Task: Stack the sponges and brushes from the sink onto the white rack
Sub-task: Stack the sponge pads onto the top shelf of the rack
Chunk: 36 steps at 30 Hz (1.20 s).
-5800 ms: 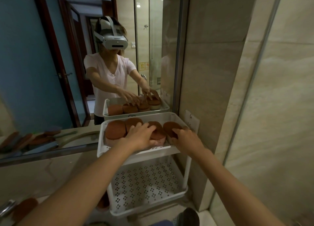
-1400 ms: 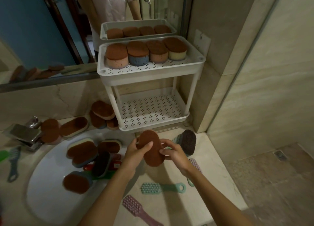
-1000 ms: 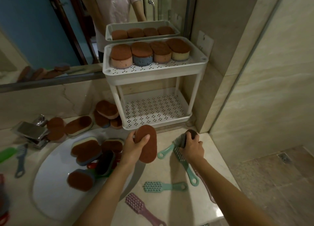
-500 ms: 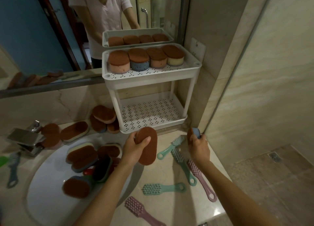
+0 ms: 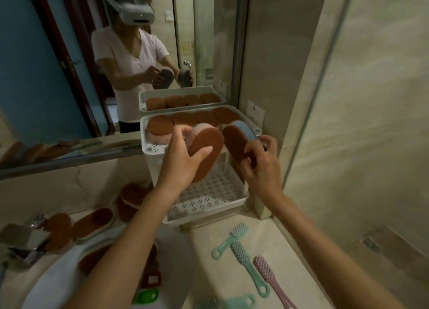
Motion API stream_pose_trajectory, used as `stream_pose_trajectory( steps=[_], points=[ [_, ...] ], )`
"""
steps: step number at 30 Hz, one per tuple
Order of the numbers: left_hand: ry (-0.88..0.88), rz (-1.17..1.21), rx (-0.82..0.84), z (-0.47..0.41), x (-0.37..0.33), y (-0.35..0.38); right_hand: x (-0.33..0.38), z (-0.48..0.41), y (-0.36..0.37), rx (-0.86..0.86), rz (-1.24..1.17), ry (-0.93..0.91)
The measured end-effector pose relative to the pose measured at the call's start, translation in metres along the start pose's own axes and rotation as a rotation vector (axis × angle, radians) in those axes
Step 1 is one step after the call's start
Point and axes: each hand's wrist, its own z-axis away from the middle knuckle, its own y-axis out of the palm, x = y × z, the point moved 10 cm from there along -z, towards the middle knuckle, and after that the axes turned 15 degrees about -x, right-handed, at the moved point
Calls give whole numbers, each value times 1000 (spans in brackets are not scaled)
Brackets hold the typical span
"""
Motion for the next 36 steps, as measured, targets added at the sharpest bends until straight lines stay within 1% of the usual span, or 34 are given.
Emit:
stream_pose_trajectory(
  steps=[2,4,7,9,10,13,17,21,24,29,33,36],
  points=[
    [90,-15,4,-24,-19,-1,8,-29,10,50,-80,52],
    [153,-51,18,-48,-29,3,12,-54,26,136,-143,104],
    [127,-144,82,-77,-19,12,15,-74,53,287,-170,95],
    [102,-206,178,-88,-3,19,12,-75,72,416,-179,107],
    [93,-232,242,-90,4,23,8,-76,78,454,-169,107],
    [55,-315,380,-95,24,28,-1,-87,88,460,-144,81],
    [55,-399,463,-100,35,34,-8,-92,108,572,-123,124],
    [78,-496,530,-99,41,42,-8,-99,116,573,-27,141],
    [148,-579,513,-100,45,45,-7,-95,124,633,81,72],
    [238,-556,447,-90,35,51,-12,-80,137,708,159,24],
    [246,-573,433,-86,37,48,-7,-69,137,718,159,-33],
    [248,-616,421,-85,45,45,-9,-64,135,731,156,-14]
  ],
)
